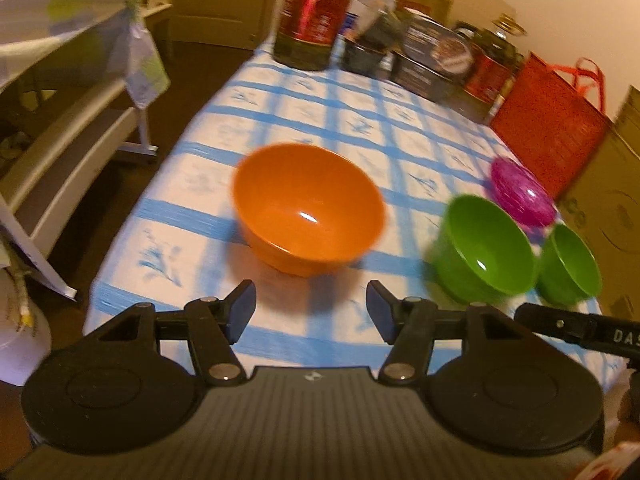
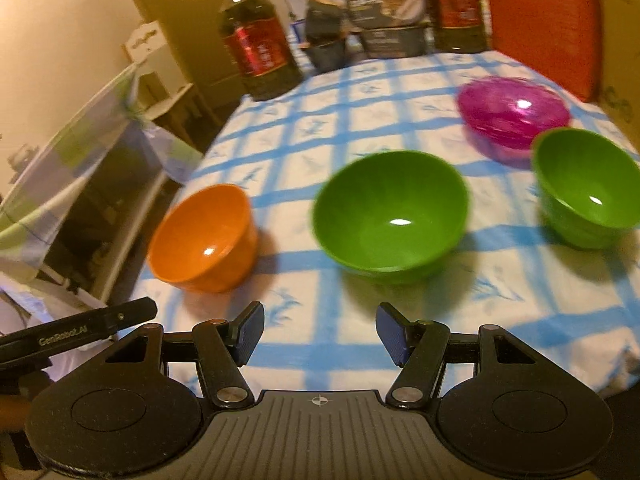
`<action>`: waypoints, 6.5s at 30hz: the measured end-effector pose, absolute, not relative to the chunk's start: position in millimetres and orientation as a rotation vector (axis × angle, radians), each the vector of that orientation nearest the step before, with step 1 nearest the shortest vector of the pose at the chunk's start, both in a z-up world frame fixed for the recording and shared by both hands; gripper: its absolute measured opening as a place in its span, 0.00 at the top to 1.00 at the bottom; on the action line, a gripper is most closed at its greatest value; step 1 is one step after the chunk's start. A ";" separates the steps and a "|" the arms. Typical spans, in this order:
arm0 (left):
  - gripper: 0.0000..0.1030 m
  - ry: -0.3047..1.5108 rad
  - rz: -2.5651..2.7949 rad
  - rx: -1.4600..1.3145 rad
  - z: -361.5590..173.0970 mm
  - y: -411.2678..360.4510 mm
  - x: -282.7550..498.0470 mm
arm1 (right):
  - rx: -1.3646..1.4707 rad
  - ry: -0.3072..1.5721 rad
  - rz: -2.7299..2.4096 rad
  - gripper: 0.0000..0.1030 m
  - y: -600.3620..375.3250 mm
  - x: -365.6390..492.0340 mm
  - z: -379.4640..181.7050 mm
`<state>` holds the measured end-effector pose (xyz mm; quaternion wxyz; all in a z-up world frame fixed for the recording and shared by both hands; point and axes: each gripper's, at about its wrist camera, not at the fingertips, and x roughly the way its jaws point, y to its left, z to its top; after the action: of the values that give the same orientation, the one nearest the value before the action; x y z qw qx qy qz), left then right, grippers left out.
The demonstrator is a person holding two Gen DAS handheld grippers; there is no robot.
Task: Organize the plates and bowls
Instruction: 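Move both grippers to the orange bowl, then pinch the orange bowl rim with both grippers and carry it toward the large green bowl, then lower the orange bowl into the large green bowl and open both grippers, then move both grippers to the smaller green bowl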
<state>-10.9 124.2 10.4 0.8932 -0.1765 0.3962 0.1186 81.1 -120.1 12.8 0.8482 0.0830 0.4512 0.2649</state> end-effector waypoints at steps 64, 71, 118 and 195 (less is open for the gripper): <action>0.92 0.750 0.167 -0.337 40.9 146.0 57.0 | 0.157 0.937 0.546 0.87 -48.4 146.0 31.1; 0.92 0.735 0.074 -0.308 53.3 99.1 74.5 | 0.189 0.903 0.470 0.87 -100.3 144.8 48.0; 0.92 0.898 -0.052 -0.239 -22.2 25.0 156.6 | 0.186 0.988 0.301 0.87 -176.6 194.4 -16.4; 0.37 0.885 -0.130 -0.232 -2.9 -94.6 63.4 | 0.351 0.948 0.048 0.43 -351.3 84.2 -15.3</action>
<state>63.4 -94.6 -2.9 0.8952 -0.1117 0.4268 -0.0628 84.2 -351.3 -15.3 0.8748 0.1681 0.4539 0.0230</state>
